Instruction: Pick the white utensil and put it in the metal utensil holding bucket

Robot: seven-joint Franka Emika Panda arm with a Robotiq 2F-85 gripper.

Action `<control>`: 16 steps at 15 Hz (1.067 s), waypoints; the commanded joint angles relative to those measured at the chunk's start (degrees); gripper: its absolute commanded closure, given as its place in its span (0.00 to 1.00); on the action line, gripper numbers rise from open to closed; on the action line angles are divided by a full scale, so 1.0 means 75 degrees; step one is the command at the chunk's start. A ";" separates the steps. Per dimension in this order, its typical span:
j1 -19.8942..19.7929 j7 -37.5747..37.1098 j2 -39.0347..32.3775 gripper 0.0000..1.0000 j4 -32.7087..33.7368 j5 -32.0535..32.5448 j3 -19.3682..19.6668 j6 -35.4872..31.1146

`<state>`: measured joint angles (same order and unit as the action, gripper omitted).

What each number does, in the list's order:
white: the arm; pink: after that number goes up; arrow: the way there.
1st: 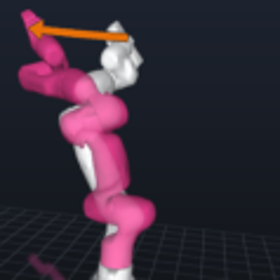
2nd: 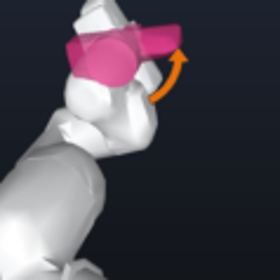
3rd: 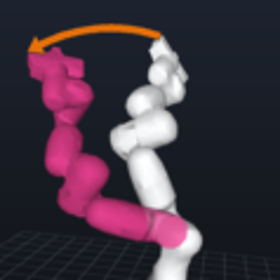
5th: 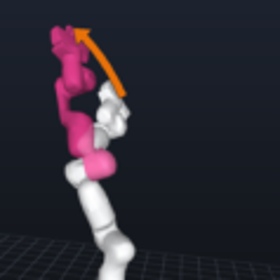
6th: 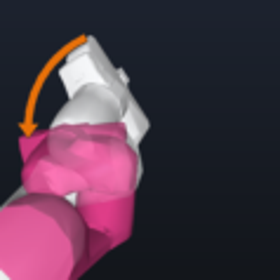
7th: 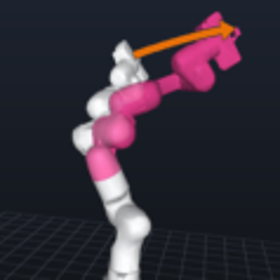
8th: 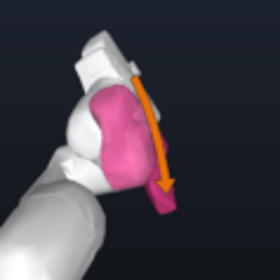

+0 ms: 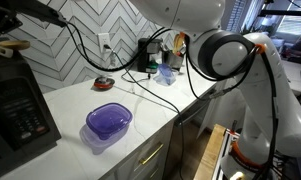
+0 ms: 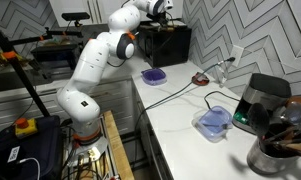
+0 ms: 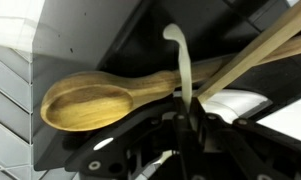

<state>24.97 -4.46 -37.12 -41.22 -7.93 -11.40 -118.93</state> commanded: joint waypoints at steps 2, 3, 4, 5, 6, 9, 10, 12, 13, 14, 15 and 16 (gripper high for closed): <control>0.0216 -0.0444 0.0072 0.98 0.0475 0.0471 0.0333 0.0102; 0.0236 -0.0525 0.0197 0.98 0.0486 0.0557 0.0401 -0.0013; 0.0261 -0.0591 0.0268 0.98 0.0531 0.0651 0.0468 -0.0042; 0.0289 -0.0720 0.0382 0.98 0.0538 0.0763 0.0555 -0.0160; 0.0319 -0.0998 0.0570 0.98 0.0447 0.0913 0.0711 -0.0411; 0.0436 -0.2108 0.1326 0.98 -0.0206 0.1640 0.1327 -0.0542; 0.0505 -0.2500 0.1577 0.98 -0.0491 0.1889 0.1516 -0.0557; 0.0780 -0.3434 0.2007 0.98 -0.1008 0.2513 0.1890 -0.0539; 0.0954 -0.3938 0.2244 0.98 -0.1315 0.2891 0.2059 -0.0491; 0.1146 -0.4450 0.2487 0.98 -0.1639 0.3306 0.2214 -0.0409; 0.1376 -0.5002 0.2706 0.98 -0.1961 0.3761 0.2344 -0.0308; 0.1612 -0.5562 0.2935 0.98 -0.2298 0.4237 0.2452 -0.0185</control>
<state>31.87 -35.12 -22.72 -47.20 15.41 3.58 -122.04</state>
